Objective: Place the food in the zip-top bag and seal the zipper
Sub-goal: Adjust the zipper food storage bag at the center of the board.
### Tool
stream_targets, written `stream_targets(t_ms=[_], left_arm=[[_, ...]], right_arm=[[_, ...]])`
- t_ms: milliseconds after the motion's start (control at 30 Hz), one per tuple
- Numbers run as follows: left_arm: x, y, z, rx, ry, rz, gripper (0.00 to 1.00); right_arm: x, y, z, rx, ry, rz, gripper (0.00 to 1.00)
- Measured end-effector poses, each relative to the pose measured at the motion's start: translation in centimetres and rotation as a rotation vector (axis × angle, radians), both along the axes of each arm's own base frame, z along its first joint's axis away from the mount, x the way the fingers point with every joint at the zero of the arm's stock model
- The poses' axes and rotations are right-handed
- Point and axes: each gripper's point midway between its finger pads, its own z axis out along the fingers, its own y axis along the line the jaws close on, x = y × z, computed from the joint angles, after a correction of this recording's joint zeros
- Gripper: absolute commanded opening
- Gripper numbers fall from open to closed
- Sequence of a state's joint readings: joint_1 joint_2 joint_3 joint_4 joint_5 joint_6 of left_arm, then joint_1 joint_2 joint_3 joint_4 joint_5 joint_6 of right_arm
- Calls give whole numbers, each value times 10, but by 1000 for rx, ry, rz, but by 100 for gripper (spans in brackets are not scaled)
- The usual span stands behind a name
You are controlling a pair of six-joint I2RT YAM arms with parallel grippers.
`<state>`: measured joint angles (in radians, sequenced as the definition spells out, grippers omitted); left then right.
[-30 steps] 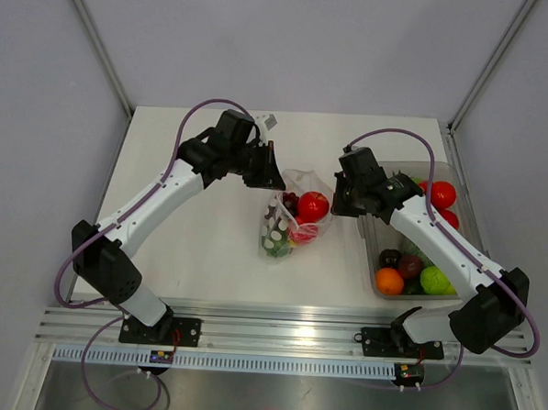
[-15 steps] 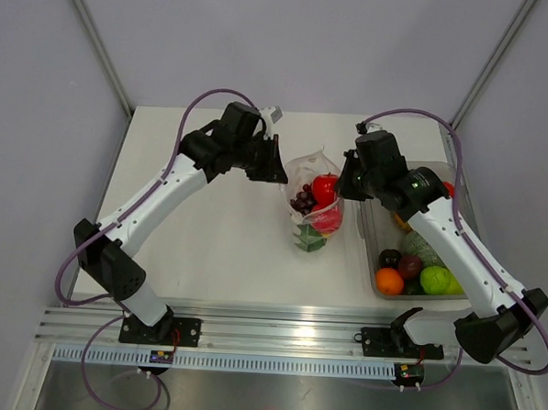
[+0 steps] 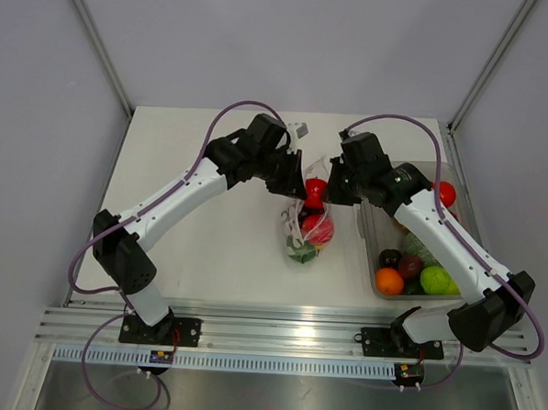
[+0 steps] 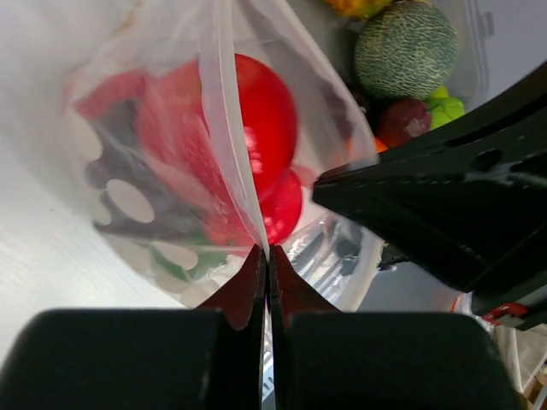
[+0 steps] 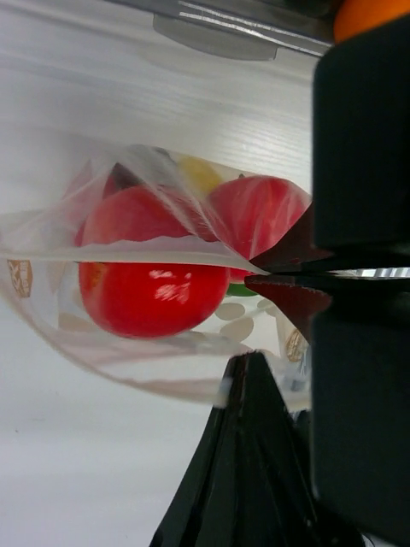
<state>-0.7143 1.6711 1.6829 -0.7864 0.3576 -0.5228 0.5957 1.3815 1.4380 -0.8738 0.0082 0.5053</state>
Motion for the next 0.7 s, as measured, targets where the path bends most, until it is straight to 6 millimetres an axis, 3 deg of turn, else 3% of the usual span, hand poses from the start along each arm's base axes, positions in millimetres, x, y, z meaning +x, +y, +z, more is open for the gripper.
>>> stream_targets(t_ms=[167,333,367,400,533,700], left_arm=[[-3,-13,10,-62,-3,-24,0],[-1,-13,11,-68,-1,-17,0],[-1,-13,11,-69,-1,-16,0],[0,-14,11,-73,-2,-15,0],[4,-12,1,-73,14,6,0],[10,-7,-7,-75,46,48,0]], right_arm=[[-1,20,5,44,-9,51,0],[-1,29,3,57,-7,74,3],[-1,29,3,57,-8,73,11],[0,28,3,56,-10,72,26],[3,18,0,2,-29,47,50],[0,7,15,-8,-79,31,65]])
